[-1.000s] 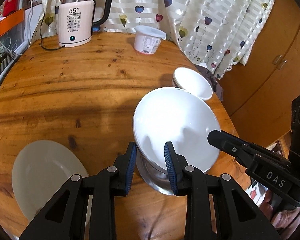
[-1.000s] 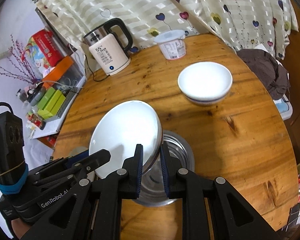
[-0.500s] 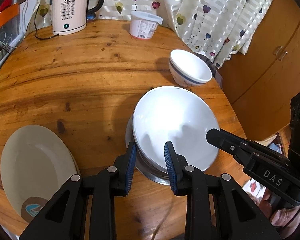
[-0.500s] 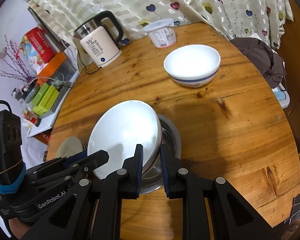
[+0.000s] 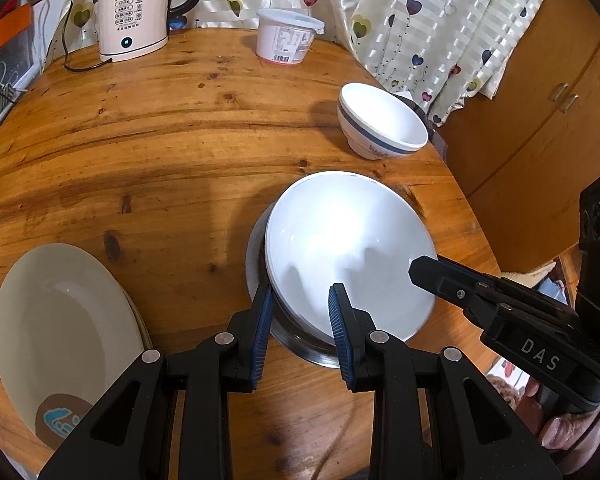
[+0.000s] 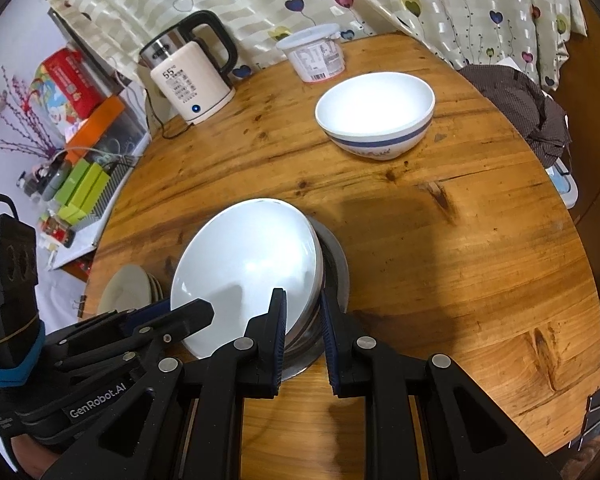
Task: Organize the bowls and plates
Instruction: 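Lower the white bowl into the steel bowl with both grippers, then open both grippers and move them toward the second white bowl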
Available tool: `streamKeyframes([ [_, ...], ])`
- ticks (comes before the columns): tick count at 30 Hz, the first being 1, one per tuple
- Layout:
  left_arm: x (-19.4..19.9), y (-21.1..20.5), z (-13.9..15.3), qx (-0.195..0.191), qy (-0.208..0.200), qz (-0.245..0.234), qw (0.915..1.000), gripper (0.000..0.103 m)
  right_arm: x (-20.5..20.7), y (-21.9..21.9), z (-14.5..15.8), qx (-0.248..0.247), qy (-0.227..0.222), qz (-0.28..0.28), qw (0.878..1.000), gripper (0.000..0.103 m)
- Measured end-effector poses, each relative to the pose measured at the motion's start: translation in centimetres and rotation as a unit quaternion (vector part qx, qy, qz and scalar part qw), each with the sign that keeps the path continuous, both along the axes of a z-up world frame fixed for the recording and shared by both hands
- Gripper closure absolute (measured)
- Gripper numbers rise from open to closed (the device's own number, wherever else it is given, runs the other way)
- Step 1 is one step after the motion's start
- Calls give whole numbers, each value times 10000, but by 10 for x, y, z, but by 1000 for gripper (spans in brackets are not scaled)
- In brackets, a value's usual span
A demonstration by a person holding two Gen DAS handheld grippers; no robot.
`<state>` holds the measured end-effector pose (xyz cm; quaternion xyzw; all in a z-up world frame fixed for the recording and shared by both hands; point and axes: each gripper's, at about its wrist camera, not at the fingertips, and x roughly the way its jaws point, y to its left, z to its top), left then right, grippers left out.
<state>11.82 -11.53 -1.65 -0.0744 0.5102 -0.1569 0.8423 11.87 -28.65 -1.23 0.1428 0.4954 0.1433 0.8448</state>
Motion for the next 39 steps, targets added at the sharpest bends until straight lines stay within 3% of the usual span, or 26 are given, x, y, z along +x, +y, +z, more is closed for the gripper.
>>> streamKeyframes([
  [30,0,3,0,13,-55,-38,10000,73,-4,6,6,-348,-168,180,9991,83],
  [39,-1,8,11,9,-226,13,9997,73,-5,4,18,-367,-354,230,9984,73],
])
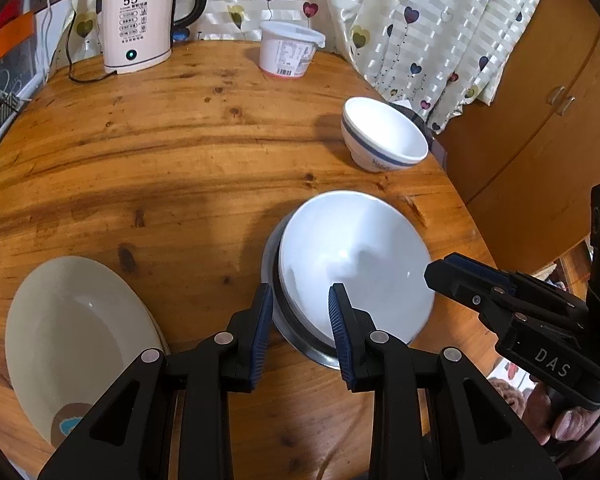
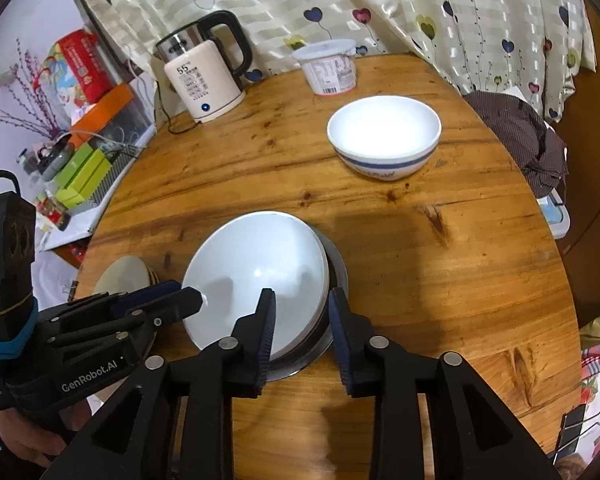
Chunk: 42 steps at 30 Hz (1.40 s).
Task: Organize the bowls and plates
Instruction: 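Open both grippers and move them toward the second white bowl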
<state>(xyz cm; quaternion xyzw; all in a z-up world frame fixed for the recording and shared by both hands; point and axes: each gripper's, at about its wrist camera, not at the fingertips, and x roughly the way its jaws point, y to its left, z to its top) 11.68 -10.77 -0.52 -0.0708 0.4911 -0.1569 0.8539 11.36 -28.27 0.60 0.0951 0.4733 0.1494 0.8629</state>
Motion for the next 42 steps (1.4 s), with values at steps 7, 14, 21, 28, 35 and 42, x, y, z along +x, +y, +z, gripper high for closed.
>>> streamKeyframes([
  [7,3,-1,10,-11,-100,-34,9999,73,3,-5,6,16,-84,-32,10000,69],
  [14,10,-6,14,-10,-124,-90,9999,73,8,-17,9,68,-114,-156,9998,69],
  [21,17,-9,19,-27,-154,-138,9998,73,13,-26,14,104,-148,-277,9995,69],
  [28,25,-10,21,-32,-118,-175,9998,73,21,-32,14,161,-141,-379,9991,69],
  [35,41,-9,22,-48,-68,-216,9997,73,31,-35,12,190,-98,-495,9985,69],
  [42,62,-10,25,-128,-53,-261,9996,73,51,-45,12,180,-81,-658,9976,69],
])
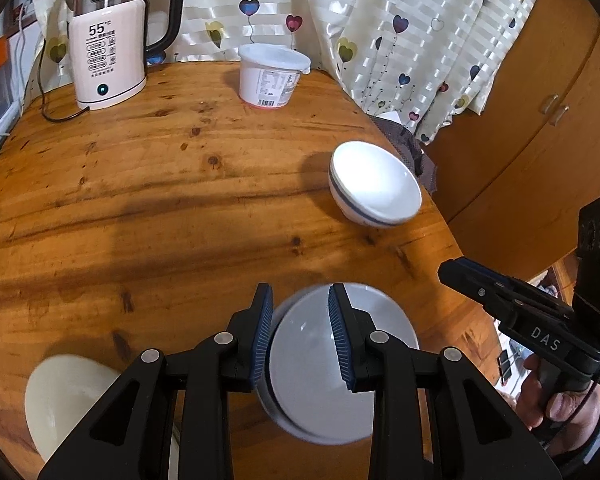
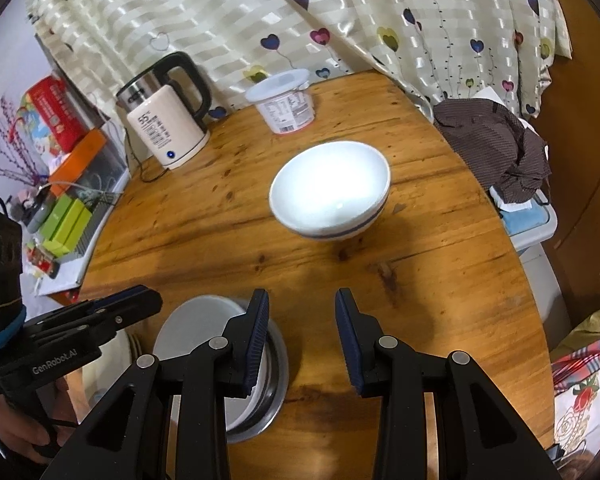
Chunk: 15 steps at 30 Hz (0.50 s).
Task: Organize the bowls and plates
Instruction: 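Open both grippers and move them toward the second white bowl, then close both grippers on the rim of the second white bowl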
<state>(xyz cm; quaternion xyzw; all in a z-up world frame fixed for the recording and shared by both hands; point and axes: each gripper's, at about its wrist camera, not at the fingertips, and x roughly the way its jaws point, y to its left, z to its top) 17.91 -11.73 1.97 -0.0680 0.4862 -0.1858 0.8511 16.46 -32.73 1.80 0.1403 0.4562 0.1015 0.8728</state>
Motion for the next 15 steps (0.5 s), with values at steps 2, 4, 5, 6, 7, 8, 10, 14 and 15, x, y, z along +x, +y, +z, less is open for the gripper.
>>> streamKeyframes([
  [2,7,-1,0,-16,17,-17,10000,73,6,-4,0,6,-1,-53,10000,69],
  [4,14,-4,1,-6,9,-41,10000,73,11,-8,0,21,-8,-114,9999,69],
  [5,18,-7,2,-7,4,-74,10000,73,14,-10,0,27,-5,-150,9999,69],
  [6,20,-8,2,-12,8,-93,10000,73,17,-13,0,35,-4,-193,9998,69],
  [7,24,-10,3,-29,7,-124,9999,73,19,-16,0,39,-3,-228,9997,69],
  [8,28,-12,4,-36,-2,-142,9999,73,22,-18,-1,45,-1,-264,9996,69],
  [10,35,-16,5,-31,9,-144,9999,73,26,-24,-2,66,6,-333,9994,69],
  [14,49,-23,7,-87,56,-186,9998,73,35,-34,-2,94,3,-437,9990,69],
  [15,52,-26,7,-83,59,-200,9997,73,38,-36,-3,113,3,-461,9989,69],
])
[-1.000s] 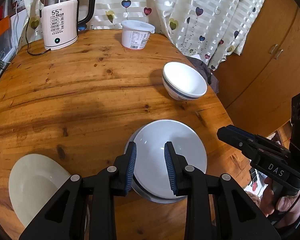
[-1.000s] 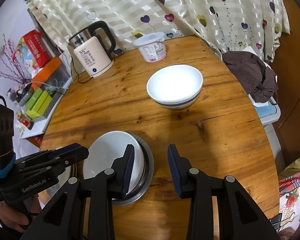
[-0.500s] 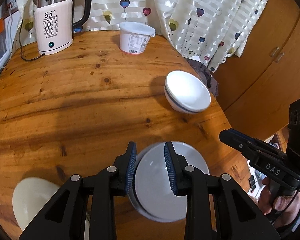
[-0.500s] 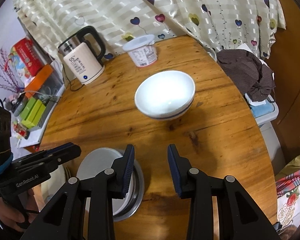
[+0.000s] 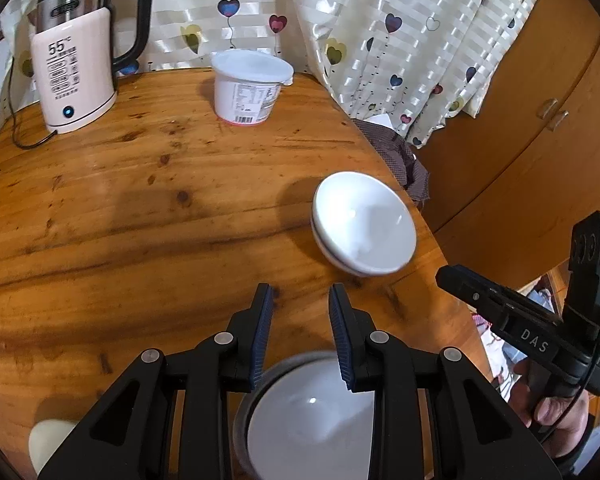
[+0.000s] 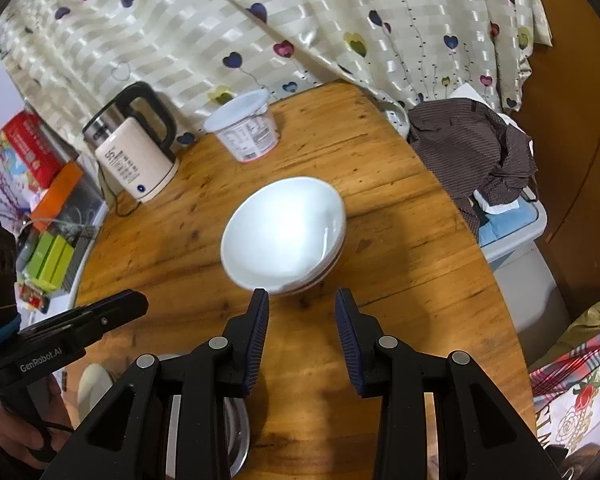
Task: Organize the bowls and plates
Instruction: 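Close both grippers on the rim of the second white bowl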
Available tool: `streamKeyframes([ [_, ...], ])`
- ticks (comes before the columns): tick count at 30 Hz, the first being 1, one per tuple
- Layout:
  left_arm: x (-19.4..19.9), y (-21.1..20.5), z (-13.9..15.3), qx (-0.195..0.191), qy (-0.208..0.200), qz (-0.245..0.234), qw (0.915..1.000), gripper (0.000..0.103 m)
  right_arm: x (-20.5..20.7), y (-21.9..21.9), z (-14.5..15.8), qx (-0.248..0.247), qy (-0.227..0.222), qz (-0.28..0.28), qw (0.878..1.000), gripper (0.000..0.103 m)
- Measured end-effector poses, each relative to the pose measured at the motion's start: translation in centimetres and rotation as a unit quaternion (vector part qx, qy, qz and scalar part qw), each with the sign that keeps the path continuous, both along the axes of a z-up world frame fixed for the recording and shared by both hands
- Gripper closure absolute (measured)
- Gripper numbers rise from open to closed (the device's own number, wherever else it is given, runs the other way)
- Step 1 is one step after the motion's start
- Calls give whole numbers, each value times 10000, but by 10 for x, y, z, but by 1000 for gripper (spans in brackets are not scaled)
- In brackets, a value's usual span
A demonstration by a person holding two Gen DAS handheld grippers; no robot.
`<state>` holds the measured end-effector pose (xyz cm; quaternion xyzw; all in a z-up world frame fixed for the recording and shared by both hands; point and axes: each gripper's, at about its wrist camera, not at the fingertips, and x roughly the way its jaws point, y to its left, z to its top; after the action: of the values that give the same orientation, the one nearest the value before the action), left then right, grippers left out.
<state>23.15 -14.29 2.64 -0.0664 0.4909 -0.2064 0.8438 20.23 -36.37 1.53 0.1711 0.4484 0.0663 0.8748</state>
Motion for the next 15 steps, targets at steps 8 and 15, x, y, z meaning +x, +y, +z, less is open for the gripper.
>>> streamKeyframes([
  [8,25,-19,-9,-34,215,-168,9996,73,17,-5,-8,55,72,-15,10000,69],
  [15,46,-27,-20,-164,395,-204,9989,73,37,-6,-16,65,148,6,9999,69],
])
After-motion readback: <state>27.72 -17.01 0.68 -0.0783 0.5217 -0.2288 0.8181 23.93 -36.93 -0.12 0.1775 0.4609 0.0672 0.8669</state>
